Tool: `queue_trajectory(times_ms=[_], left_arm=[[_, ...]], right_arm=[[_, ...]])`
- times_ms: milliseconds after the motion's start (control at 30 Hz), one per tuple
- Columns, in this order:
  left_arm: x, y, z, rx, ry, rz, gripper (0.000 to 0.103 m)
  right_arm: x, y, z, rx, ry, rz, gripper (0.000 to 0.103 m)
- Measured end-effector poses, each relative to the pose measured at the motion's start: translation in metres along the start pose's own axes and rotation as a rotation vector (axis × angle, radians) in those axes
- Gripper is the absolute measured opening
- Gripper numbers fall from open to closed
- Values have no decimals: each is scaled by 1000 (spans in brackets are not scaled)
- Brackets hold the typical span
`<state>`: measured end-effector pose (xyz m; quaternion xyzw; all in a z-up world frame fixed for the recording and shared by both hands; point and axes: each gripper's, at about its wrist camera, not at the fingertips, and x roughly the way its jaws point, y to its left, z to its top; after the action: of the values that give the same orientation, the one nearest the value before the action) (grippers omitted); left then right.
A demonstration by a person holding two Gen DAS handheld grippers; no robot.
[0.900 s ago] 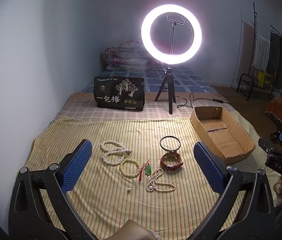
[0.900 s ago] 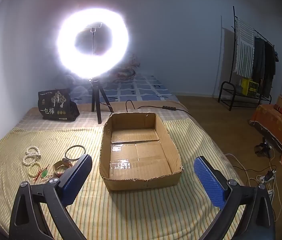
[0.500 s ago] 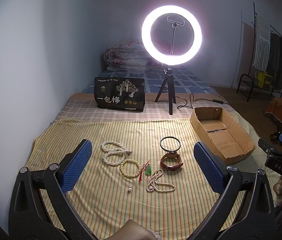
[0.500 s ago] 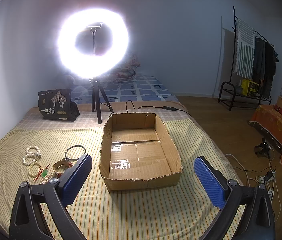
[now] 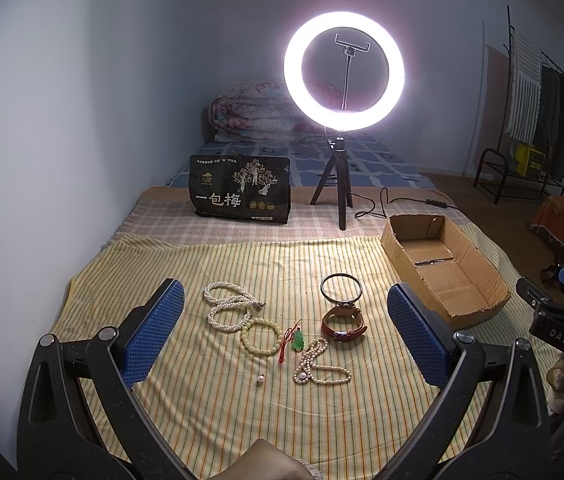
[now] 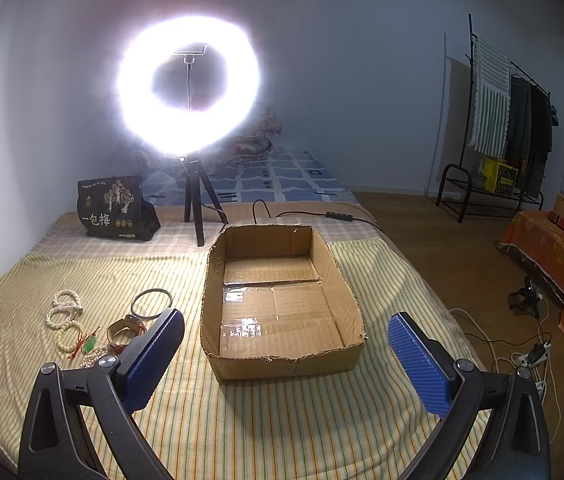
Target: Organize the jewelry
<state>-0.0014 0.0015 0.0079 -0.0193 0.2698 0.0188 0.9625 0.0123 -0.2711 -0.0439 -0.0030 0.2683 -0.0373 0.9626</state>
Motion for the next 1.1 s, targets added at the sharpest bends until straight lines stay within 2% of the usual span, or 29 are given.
queue_trajectory(times_ms=[800, 1100], left_arm=[[-2, 10, 1, 0, 6, 5, 103], [11, 21, -2, -14, 32, 47, 103]], right_arm=[[3, 9, -4, -16, -15, -1, 103], [13, 20, -4, -112, 11, -19, 103]])
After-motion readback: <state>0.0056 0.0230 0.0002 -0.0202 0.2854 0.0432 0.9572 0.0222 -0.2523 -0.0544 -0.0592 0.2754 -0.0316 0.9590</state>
